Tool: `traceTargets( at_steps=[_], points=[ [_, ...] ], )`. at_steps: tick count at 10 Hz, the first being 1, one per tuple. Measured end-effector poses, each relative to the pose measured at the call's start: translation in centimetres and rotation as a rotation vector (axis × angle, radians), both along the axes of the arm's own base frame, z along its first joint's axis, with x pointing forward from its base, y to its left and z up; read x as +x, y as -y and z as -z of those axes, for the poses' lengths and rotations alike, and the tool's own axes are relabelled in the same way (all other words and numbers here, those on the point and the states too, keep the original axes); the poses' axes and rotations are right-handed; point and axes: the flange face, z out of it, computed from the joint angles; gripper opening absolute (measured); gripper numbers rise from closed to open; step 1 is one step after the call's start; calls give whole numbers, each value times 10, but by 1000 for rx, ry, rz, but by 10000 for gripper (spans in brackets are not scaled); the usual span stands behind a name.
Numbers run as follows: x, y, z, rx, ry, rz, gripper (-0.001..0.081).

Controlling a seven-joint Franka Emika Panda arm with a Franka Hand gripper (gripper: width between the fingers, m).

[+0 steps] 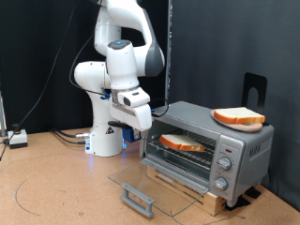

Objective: Make a piece of toast with the oven

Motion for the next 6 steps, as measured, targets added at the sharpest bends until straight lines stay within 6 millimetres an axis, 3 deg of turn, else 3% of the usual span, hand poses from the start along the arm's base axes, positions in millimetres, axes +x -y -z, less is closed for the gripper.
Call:
traceTargets(
  at_steps=[3, 6],
  points=[
    [1, 9, -3, -2, -1, 22, 396],
    [5, 2, -7, 19, 2, 52, 396]
  ],
)
